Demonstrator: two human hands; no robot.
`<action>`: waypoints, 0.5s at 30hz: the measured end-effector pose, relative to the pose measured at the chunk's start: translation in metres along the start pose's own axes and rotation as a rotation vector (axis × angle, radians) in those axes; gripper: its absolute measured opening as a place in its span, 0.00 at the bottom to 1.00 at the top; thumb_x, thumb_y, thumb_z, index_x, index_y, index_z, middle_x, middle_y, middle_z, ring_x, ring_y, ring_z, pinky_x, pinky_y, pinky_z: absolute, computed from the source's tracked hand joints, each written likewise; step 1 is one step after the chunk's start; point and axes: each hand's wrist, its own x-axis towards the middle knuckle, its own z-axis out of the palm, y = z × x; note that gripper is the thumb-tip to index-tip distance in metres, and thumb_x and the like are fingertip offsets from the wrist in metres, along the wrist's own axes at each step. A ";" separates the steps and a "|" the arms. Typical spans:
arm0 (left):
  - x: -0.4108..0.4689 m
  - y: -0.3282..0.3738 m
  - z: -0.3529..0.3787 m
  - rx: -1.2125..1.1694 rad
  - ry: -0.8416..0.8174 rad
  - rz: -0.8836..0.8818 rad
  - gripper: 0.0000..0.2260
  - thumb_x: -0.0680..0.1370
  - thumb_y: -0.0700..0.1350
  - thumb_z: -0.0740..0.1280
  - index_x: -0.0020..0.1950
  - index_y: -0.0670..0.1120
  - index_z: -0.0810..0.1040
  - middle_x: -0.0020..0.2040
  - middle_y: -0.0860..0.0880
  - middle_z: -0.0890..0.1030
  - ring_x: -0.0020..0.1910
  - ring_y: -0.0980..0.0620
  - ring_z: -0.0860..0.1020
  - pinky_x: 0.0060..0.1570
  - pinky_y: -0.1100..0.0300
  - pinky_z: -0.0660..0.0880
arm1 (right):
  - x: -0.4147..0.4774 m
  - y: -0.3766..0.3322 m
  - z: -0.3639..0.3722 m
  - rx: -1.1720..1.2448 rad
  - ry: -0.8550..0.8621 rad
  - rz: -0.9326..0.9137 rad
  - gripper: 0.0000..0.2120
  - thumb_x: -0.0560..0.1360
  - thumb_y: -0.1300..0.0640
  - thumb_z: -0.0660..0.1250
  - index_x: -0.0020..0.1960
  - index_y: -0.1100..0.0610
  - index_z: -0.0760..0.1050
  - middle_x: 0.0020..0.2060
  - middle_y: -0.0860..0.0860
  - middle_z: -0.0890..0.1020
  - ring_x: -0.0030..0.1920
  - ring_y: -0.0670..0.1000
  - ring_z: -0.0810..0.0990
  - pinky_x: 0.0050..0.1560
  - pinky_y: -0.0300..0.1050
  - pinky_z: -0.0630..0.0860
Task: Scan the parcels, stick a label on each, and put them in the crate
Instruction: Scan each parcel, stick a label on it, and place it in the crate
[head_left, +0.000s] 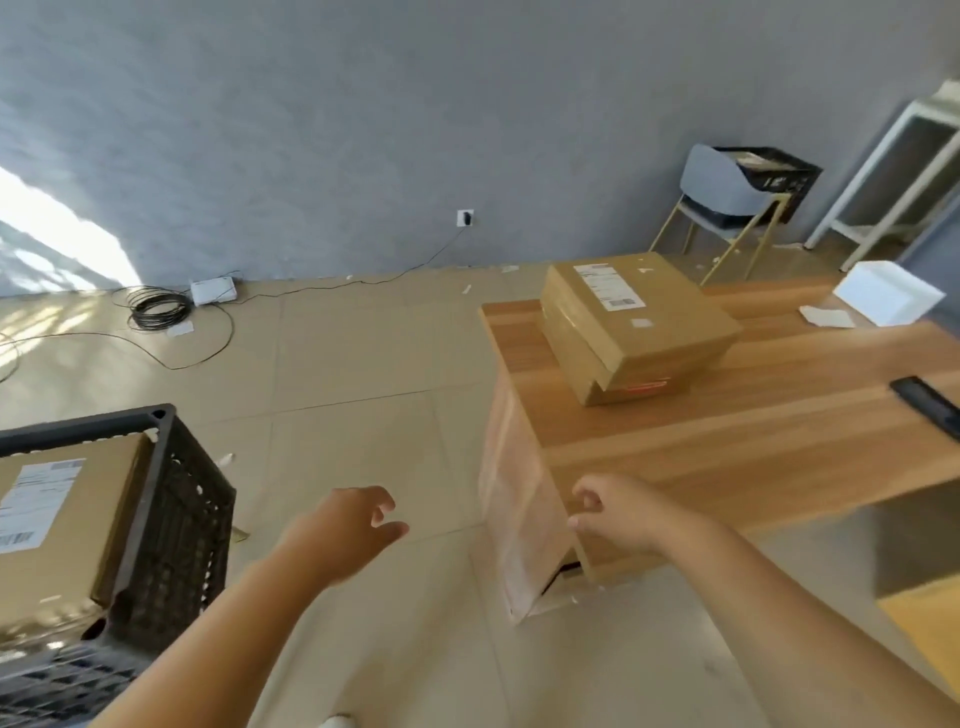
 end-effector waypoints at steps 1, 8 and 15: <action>0.002 0.019 0.010 -0.001 -0.010 0.018 0.16 0.75 0.59 0.64 0.60 0.54 0.75 0.54 0.55 0.79 0.48 0.55 0.77 0.53 0.58 0.74 | -0.008 0.021 -0.004 0.016 0.011 0.025 0.22 0.74 0.44 0.67 0.65 0.51 0.71 0.59 0.48 0.77 0.54 0.48 0.75 0.52 0.44 0.73; 0.029 0.130 0.055 -0.073 -0.069 0.117 0.16 0.75 0.59 0.64 0.59 0.54 0.76 0.53 0.56 0.79 0.49 0.56 0.77 0.53 0.58 0.75 | -0.037 0.132 -0.043 0.052 0.181 0.188 0.21 0.76 0.43 0.64 0.65 0.51 0.71 0.58 0.47 0.77 0.53 0.47 0.76 0.52 0.44 0.73; 0.103 0.205 0.054 -0.253 -0.002 0.190 0.11 0.75 0.56 0.66 0.54 0.54 0.79 0.45 0.59 0.78 0.45 0.61 0.76 0.41 0.68 0.68 | -0.001 0.194 -0.099 0.082 0.331 0.277 0.16 0.76 0.43 0.64 0.59 0.49 0.73 0.51 0.44 0.78 0.49 0.47 0.77 0.48 0.44 0.74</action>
